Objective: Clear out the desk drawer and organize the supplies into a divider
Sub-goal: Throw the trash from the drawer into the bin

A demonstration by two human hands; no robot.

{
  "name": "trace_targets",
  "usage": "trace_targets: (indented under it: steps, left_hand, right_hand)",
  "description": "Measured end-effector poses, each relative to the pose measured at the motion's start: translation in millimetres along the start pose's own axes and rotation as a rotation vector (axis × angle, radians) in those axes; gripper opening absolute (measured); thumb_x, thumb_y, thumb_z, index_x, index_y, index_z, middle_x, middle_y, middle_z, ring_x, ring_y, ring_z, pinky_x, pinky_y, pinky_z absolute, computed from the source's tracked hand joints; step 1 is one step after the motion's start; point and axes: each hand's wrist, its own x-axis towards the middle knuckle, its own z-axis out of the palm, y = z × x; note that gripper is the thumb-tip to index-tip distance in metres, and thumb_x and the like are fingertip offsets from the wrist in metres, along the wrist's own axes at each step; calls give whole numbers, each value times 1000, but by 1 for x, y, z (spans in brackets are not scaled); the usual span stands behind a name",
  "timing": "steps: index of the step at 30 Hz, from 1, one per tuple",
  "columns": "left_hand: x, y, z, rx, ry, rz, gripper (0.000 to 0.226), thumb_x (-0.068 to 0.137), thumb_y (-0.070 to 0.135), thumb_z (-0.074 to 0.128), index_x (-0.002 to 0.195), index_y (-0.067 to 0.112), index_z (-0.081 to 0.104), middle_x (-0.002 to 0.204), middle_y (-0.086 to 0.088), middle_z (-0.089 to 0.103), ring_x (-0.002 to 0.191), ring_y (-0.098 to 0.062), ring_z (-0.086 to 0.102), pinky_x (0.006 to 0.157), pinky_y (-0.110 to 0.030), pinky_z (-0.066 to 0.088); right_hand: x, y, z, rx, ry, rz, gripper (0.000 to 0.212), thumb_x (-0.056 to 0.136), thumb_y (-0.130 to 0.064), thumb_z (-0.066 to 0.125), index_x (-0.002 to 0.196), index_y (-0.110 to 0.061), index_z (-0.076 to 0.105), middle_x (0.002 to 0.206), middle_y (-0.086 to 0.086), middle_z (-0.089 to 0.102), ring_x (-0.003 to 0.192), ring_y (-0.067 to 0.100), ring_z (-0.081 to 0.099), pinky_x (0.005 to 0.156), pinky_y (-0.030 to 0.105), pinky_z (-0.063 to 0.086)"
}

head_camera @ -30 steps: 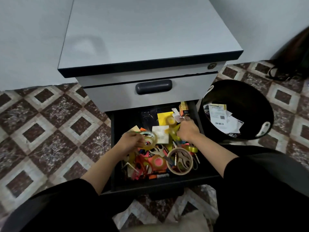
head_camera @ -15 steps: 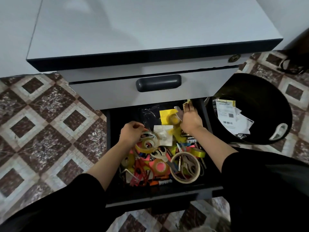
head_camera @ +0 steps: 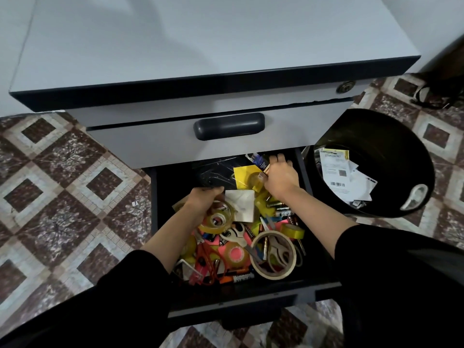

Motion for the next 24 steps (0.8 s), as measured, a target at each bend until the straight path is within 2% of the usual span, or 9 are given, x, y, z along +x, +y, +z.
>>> trace_targets:
  steps: [3,7,12,16,18,20,22,24]
  left_hand:
    - [2,2,3,-68,45,-52,17,89,18,62,75,9,59,74,-7,61,46,-13,54,41,-20,40]
    - [7,4,6,-92,82,-64,15,88,15,64,79,5,59,80,-13,61,57,-18,57,39,-17,48]
    - [5,7,10,-61,70,-37,15,90,4,53,75,6,54,70,-12,56,60,-21,56,52,-26,53]
    - [-10,5,5,-52,34,-35,15,91,3,48,78,8,53,67,-8,62,54,-19,61,52,-27,52]
    - [-17,4,0,-56,5,-35,11,92,3,46,85,3,53,65,-8,65,46,-17,64,50,-27,53]
    - [-23,2,-6,-48,-6,-20,12,94,5,45,98,-3,54,74,-11,65,45,-15,65,48,-27,54]
    - [-31,0,-13,-71,0,0,13,95,4,45,94,-5,54,77,-13,62,43,-14,64,42,-25,53]
    - [-39,-4,-19,-97,20,16,14,96,2,44,84,-2,50,71,-13,62,38,-14,62,36,-23,49]
  right_hand:
    - [1,2,-2,-16,-5,-8,52,94,-34,52,135,-4,38,140,16,31,127,34,36,97,36,40]
    - [1,3,0,59,-52,-14,57,90,-30,59,134,-6,33,135,15,40,124,32,39,96,38,41]
    - [0,1,-1,83,-40,12,56,87,-28,63,130,-8,34,130,14,47,120,32,45,90,39,44]
    - [-9,-1,-5,19,-96,-10,52,85,-26,65,126,-6,40,123,15,54,113,32,54,84,35,46]
    - [-15,-3,-5,-12,-125,-18,47,85,-26,65,122,-6,46,120,14,57,111,31,56,82,35,46]
    - [-21,-3,-6,15,-133,-7,43,84,-24,65,119,-5,48,118,14,58,109,31,57,80,34,46]
    - [-28,-4,-8,65,-133,5,40,83,-21,64,116,-5,50,115,14,60,106,32,58,76,33,45]
    - [-33,-6,-11,141,-136,34,41,81,-22,65,114,-5,50,112,13,60,104,32,59,73,32,44]
